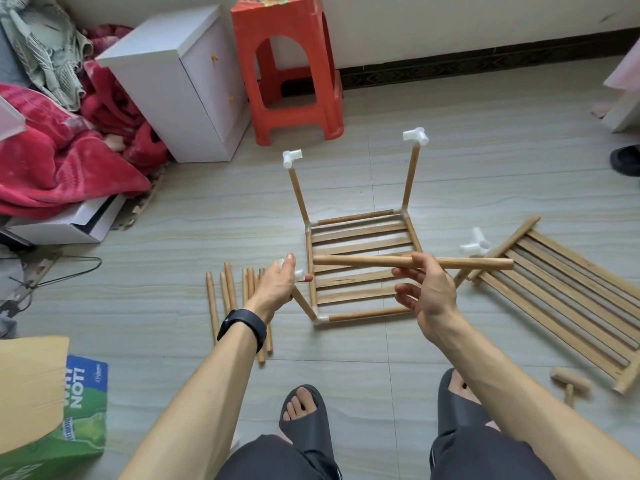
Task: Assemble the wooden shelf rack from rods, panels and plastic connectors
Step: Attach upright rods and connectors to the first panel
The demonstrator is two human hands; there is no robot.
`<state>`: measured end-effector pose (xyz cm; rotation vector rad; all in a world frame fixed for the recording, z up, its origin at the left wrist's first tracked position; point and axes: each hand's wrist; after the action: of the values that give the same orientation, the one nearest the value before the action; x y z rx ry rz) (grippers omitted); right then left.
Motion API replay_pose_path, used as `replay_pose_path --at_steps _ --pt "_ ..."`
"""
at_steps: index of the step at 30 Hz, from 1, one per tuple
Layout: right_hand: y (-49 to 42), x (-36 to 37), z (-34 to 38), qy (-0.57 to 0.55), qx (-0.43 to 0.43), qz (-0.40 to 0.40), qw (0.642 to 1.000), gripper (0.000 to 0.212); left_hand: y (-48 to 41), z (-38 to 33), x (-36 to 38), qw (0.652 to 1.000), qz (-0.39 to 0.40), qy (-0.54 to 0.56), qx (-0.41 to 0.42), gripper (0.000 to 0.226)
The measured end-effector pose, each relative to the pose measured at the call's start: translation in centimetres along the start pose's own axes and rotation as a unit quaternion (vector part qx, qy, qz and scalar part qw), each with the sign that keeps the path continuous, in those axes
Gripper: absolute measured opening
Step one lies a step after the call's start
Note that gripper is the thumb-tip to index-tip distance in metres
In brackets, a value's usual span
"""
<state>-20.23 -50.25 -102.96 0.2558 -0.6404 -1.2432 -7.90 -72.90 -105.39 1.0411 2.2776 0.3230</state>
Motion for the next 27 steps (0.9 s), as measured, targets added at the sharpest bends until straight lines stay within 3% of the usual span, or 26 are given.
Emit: replay_pose_path --at_steps 4,8,13,27 --pt "-0.6 -0.1 0.1 -0.004 0.036 0.014 0.999 0.020 0.3 -0.3 -0.1 1.000 0.014 0.012 0.002 0.037" --pt "-0.8 0.3 -1.3 0.003 0.062 0.023 0.998 0.033 0.3 0.0 -0.1 1.000 0.019 0.003 0.013 0.044" --pt "-1.3 0.2 -2.5 0.014 0.084 0.006 0.996 0.020 -0.1 0.4 -0.3 1.000 0.010 -0.013 0.008 0.047" --pt "-1.6 0.3 -3.6 0.094 0.018 0.035 0.995 0.041 -0.6 0.2 -0.9 0.999 0.014 -0.047 0.021 0.045"
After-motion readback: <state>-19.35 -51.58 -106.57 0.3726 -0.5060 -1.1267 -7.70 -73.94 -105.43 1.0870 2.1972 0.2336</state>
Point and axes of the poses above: each hand's wrist, its own y-axis away from the middle knuckle, its own x-axis out of the palm, z = x × y, and after that the axes turned 1 degree about -z, right-handed
